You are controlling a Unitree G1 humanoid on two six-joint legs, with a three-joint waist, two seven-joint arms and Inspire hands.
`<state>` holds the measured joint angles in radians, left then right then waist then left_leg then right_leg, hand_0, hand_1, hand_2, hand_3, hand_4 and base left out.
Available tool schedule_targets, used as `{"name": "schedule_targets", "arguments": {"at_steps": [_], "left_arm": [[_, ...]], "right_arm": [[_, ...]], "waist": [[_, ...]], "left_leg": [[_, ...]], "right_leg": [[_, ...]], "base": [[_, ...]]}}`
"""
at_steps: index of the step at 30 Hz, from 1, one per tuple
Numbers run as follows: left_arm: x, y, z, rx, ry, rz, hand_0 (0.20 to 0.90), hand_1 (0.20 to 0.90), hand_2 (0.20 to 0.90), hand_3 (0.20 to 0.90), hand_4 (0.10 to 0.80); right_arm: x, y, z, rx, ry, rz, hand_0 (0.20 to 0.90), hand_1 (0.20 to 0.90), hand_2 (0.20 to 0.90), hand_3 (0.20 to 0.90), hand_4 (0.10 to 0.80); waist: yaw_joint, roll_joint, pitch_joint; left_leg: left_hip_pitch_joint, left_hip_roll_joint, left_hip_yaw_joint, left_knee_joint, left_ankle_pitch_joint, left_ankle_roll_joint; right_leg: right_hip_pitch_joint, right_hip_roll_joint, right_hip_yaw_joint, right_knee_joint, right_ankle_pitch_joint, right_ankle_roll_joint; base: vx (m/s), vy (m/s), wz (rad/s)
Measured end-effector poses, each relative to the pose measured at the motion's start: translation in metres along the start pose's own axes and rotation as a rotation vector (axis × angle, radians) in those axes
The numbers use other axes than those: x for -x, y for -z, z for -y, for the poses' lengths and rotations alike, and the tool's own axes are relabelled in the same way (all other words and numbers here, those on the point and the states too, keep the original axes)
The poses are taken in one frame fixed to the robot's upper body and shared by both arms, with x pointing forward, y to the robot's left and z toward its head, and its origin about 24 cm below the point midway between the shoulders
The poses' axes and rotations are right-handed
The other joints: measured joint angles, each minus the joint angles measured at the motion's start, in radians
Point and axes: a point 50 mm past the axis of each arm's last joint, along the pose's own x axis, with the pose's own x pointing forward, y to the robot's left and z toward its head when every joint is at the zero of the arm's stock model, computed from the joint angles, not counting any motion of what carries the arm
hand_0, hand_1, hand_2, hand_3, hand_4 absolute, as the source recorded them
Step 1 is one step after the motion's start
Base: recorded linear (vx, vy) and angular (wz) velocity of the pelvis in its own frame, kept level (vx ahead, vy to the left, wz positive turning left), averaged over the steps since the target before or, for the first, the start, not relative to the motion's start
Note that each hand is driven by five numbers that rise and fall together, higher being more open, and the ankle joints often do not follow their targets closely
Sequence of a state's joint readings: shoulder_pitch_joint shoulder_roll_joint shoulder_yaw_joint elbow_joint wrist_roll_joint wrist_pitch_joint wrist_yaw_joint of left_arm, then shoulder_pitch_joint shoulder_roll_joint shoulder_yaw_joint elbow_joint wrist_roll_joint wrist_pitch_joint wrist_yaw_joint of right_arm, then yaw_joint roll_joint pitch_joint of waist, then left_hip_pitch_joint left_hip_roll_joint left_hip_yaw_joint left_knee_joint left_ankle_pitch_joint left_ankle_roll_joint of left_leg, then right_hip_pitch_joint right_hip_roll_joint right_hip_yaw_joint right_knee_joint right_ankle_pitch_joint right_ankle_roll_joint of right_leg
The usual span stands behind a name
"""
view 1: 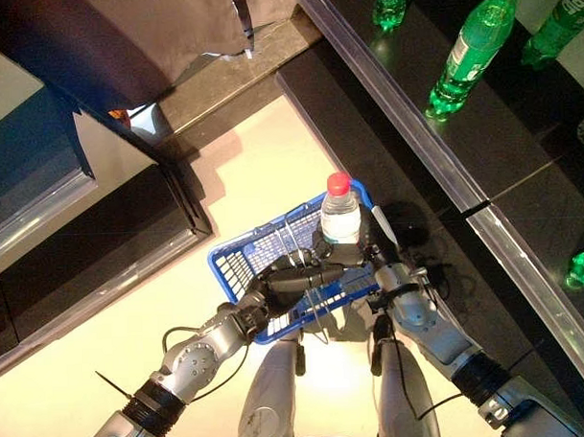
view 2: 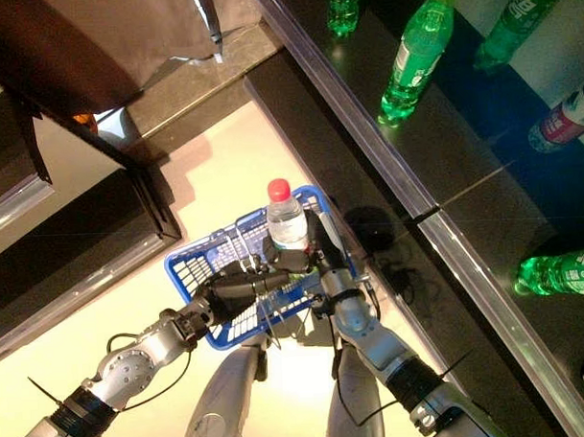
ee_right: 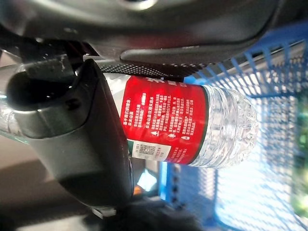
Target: Pick up the drink and place into the basket.
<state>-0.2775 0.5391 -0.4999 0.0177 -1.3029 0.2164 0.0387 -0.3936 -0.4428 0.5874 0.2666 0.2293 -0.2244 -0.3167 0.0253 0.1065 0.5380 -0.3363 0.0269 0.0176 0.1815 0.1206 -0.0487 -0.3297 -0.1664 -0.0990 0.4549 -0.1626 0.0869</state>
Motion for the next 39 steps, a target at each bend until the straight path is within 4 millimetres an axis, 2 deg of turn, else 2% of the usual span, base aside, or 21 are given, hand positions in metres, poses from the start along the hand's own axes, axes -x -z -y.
{"name": "schedule_targets", "arguments": {"at_steps": [4, 9, 12, 16, 17, 19, 22, 27, 32, 39], "left_arm": [[-0.002, -0.003, 0.001, -0.003, 0.001, 0.007, 0.3, 0.3, 0.3, 0.2, 0.1], [-0.016, -0.002, 0.004, -0.011, 0.006, -0.006, 0.3, 0.3, 0.3, 0.2, 0.1], [-0.017, 0.005, 0.001, -0.013, -0.008, -0.026, 0.3, 0.3, 0.3, 0.2, 0.1], [-0.019, 0.009, -0.006, -0.024, -0.033, -0.044, 0.3, 0.3, 0.3, 0.2, 0.1], [-0.019, 0.01, -0.007, -0.028, -0.036, -0.047, 0.3, 0.3, 0.3, 0.2, 0.1], [-0.022, 0.008, -0.016, -0.047, -0.072, -0.06, 0.3, 0.3, 0.3, 0.2, 0.1], [-0.025, 0.01, -0.02, -0.063, -0.087, -0.082, 0.3, 0.3, 0.3, 0.2, 0.1], [-0.026, 0.008, -0.023, -0.065, -0.096, -0.083, 0.3, 0.3, 0.3, 0.2, 0.1], [-0.029, 0.009, -0.019, -0.075, -0.082, -0.083, 0.3, 0.3, 0.3, 0.2, 0.1], [-0.034, 0.012, -0.021, -0.067, -0.09, -0.087, 0.3, 0.3, 0.3, 0.2, 0.1]], "right_arm": [[-0.012, -0.002, 0.002, 0.036, -0.01, 0.005, 0.3, 0.3, 0.3, 0.2, 0.1], [-0.031, 0.004, 0.008, 0.126, -0.018, -0.034, 0.3, 0.3, 0.3, 0.2, 0.1], [-0.032, 0.01, 0.006, 0.213, -0.055, -0.054, 0.3, 0.3, 0.3, 0.2, 0.1], [-0.037, 0.016, 0.006, 0.625, -0.206, -0.023, 0.3, 0.3, 0.3, 0.2, 0.1], [-0.039, 0.016, 0.007, 0.661, -0.206, -0.02, 0.3, 0.3, 0.3, 0.2, 0.1], [-0.049, 0.019, 0.016, 0.875, -0.244, -0.037, 0.3, 0.3, 0.3, 0.2, 0.1], [-0.053, 0.02, 0.024, 1.03, -0.277, -0.041, 0.3, 0.3, 0.3, 0.2, 0.1], [-0.071, 0.0, 0.026, 1.263, -0.373, 0.058, 0.3, 0.3, 0.3, 0.2, 0.1], [-0.077, -0.009, 0.034, 1.343, -0.411, 0.102, 0.3, 0.3, 0.3, 0.2, 0.1], [-0.077, -0.006, 0.035, 1.355, -0.42, 0.085, 0.3, 0.3, 0.3, 0.2, 0.1]], "waist": [[-0.001, 0.0, 0.0], [0.006, 0.0, 0.0], [0.008, 0.0, 0.0], [0.019, 0.0, 0.0], [0.023, 0.0, 0.0], [0.033, 0.0, 0.0], [0.053, 0.0, 0.0], [0.054, 0.0, 0.0], [0.057, -0.002, 0.0], [0.054, -0.005, -0.002]], "left_leg": [[-0.016, 0.0, -0.003, 0.013, 0.0, -0.002], [-0.036, -0.001, -0.008, 0.021, 0.001, -0.004], [-0.039, -0.002, -0.008, 0.026, 0.001, -0.004], [-0.058, -0.008, -0.015, 0.029, 0.003, -0.006], [-0.061, -0.009, -0.016, 0.029, 0.003, -0.007], [-0.071, -0.012, -0.028, 0.031, 0.006, -0.01], [-0.073, -0.016, -0.033, 0.031, 0.006, -0.01], [-0.074, -0.019, -0.036, 0.031, 0.007, -0.009], [-0.074, -0.026, -0.046, 0.032, 0.01, -0.007], [-0.088, -0.033, -0.054, 0.046, 0.011, -0.005]], "right_leg": [[-0.018, -0.001, 0.0, 0.021, -0.005, -0.004], [-0.042, -0.002, -0.002, 0.039, -0.007, -0.006], [-0.042, -0.003, -0.003, 0.04, -0.009, -0.005], [-0.065, -0.01, -0.007, 0.059, -0.014, -0.006], [-0.07, -0.01, -0.007, 0.063, -0.014, -0.005], [-0.08, -0.013, -0.014, 0.075, -0.016, -0.004], [-0.082, -0.018, -0.019, 0.083, -0.023, -0.006], [-0.082, -0.021, -0.022, 0.085, -0.021, -0.002], [-0.076, -0.028, -0.031, 0.093, -0.023, 0.0], [-0.087, -0.035, -0.034, 0.104, -0.03, -0.002]], "base": [[-0.003, -0.008, 0.01], [-0.005, -0.003, 0.01], [-0.009, -0.004, 0.01], [-0.019, -0.011, 0.04], [-0.007, -0.008, 0.06], [-0.019, -0.007, 0.13], [-0.006, -0.008, 0.08], [0.0, 0.0, 0.0], [0.02, -0.004, 0.07], [0.004, 0.004, 0.04]]}}
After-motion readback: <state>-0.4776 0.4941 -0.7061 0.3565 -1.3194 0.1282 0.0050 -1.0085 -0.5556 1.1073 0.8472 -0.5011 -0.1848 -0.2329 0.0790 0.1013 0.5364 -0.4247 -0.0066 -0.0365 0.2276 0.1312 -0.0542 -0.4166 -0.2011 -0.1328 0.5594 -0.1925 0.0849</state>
